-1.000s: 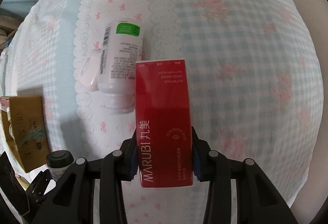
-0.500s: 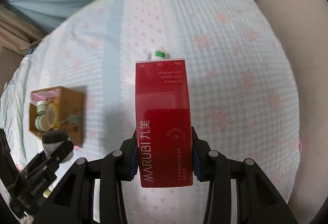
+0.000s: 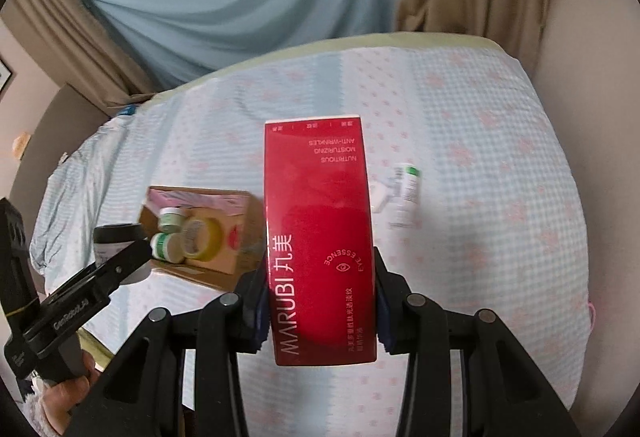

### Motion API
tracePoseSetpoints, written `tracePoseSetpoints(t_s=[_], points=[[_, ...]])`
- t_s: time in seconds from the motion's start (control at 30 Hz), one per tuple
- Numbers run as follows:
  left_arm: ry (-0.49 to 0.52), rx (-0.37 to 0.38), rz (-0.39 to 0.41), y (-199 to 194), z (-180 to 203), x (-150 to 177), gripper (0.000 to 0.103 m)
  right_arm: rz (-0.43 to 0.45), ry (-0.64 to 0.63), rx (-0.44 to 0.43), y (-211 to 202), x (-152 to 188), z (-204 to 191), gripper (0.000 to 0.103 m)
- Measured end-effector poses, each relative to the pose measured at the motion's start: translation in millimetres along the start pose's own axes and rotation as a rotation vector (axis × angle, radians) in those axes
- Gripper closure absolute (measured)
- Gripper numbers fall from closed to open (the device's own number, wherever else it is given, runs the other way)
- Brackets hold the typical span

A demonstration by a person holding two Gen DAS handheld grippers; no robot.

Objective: Organize rigid objects
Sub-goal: 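Carry the black jar and red MARUBI box over the cardboard box and lower them in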

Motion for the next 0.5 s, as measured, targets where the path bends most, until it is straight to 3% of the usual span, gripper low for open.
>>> tracePoseSetpoints(t_s=[0.27,0.5], points=[[0.044,0.027,-0.042,-5,-81,-17,0.048,-0.003,0.052,-0.035,31,18,-90,0.065],[0.142,0.034,-0.119,27,-147,-23,0.048,-0.055,0.124,-0.022,88,36,-145,0.065]])
Point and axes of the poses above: each gripper's, at about its wrist camera, not at the fingertips, and y roughly the way its jaws point, z to its right, x to its underside, the point moved 9 cm from there along y, roughly the way its jaws point, and after that the axes turned 6 degrees about -x, right-handed, at the moved point
